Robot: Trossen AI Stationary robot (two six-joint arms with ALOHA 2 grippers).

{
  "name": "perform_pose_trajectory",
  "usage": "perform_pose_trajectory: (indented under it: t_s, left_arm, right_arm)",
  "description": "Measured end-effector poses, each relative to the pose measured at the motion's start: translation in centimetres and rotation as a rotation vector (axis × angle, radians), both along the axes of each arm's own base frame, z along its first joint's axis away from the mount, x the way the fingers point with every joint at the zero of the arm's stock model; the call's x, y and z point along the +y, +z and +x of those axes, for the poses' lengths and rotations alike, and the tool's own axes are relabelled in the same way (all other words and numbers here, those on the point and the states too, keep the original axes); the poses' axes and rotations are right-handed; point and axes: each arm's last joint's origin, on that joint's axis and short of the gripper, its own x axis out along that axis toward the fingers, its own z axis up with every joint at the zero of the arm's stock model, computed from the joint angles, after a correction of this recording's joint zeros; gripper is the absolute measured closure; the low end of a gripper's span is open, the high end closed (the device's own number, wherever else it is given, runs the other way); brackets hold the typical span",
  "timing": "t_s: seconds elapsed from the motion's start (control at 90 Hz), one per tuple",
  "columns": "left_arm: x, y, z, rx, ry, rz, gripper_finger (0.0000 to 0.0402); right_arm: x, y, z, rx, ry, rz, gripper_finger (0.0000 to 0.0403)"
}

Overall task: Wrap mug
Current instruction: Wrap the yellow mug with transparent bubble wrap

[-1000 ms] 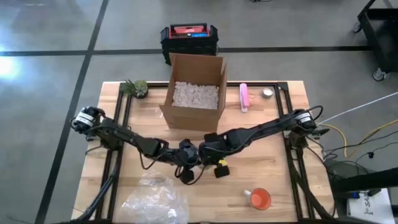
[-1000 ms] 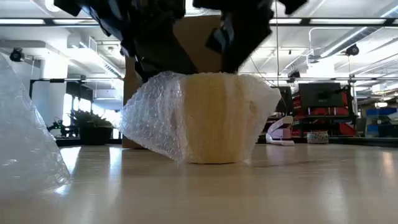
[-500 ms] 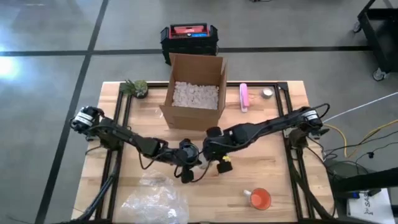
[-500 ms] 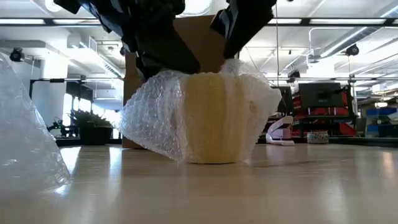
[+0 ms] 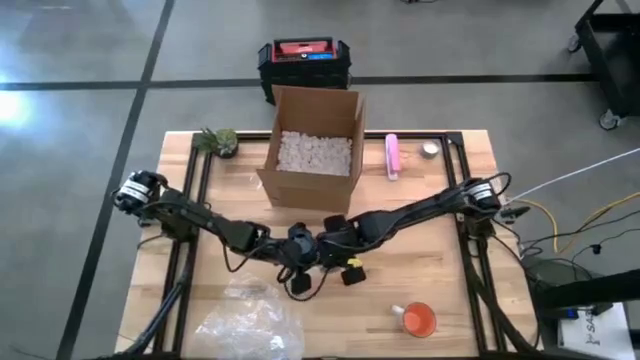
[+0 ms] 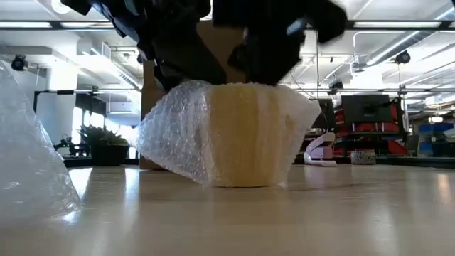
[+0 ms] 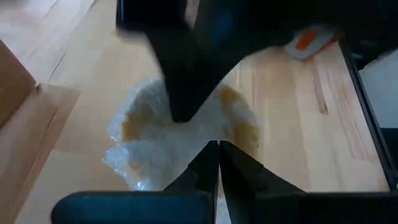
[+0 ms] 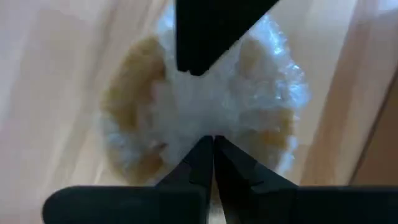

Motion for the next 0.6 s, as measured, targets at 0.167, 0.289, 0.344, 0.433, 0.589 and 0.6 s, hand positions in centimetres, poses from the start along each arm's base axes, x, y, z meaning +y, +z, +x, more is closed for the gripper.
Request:
perform_pose_trajectory:
  t_s: [0.167, 0.289, 0.344, 0.433, 0.589, 0.6]
  left_arm:
    - [0.0, 0.9, -1.0, 0.045, -0.062, -0.053, 0.0402]
    - [0.1, 1.8, -1.3, 0.015, -0.064, -0.06, 0.0402]
    - [0.2, 2.1, -1.4, 0.006, -0.062, -0.061, 0.0402]
    - [0.2, 2.0, -1.4, 0.008, -0.067, -0.053, 0.0402]
    - [0.2, 2.1, -1.4, 0.007, -0.068, -0.051, 0.0402]
    - [0.2, 2.1, -1.4, 0.007, -0.068, -0.051, 0.0402]
  right_arm:
    - [0.2, -1.6, 0.7, 0.005, 0.003, -0.008, 0.0401]
    - [0.2, -1.5, 0.7, -0.002, 0.008, -0.009, 0.0401]
    - [0.1, -1.1, 0.6, -0.008, 0.008, -0.006, 0.0401]
    - [0.1, -0.2, 0.4, -0.023, 0.01, -0.002, 0.0401]
    - [0.0, 2.9, 0.0, -0.087, 0.011, 0.012, 0.0401]
    - [0.0, 3.1, 0.0, -0.09, 0.01, 0.012, 0.0401]
